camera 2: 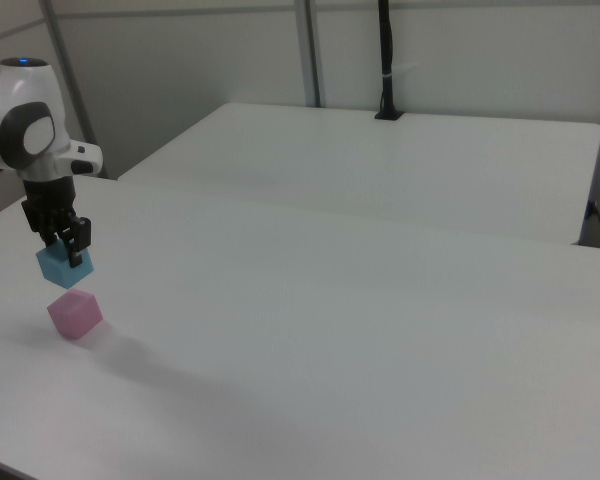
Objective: Put blue cube on pink cube
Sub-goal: 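Carry the light-blue cube over the pink cube and lower it, then open the gripper to release the light-blue cube onto the pink cube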
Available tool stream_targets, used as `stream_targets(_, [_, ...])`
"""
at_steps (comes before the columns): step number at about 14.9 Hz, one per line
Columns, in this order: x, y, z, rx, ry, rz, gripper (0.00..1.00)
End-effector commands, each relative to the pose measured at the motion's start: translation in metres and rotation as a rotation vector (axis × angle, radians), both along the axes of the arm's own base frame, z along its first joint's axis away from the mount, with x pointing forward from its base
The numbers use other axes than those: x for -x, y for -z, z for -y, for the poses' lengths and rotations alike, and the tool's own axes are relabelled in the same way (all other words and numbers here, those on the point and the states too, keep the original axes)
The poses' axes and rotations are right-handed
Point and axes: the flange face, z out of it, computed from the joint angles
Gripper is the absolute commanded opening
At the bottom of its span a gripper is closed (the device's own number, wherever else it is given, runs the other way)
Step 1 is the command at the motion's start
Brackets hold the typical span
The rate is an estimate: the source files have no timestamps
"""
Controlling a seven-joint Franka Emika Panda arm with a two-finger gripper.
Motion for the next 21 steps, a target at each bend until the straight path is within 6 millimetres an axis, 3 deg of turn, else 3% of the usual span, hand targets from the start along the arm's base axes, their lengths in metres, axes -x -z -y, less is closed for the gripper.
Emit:
stream_targets(1, [0.003,0.021,-0.014,0.034,0.016,0.021,0.48])
stream_targets(8, [0.005,0.046,-0.026,0.075,0.020,0.038,0.48])
stream_targets(15, [0.011,0.053,-0.039,0.093,0.014,0.037,0.47])
stream_targets(16, [0.011,0.055,-0.040,0.102,0.031,0.036,0.51])
stream_targets(17, [0.011,0.057,-0.040,0.113,0.040,0.036,0.75])
stream_targets(18, [0.011,0.058,-0.040,0.127,0.036,0.044,0.89])
stream_targets(21, [0.010,0.058,-0.041,0.151,0.053,0.058,0.95])
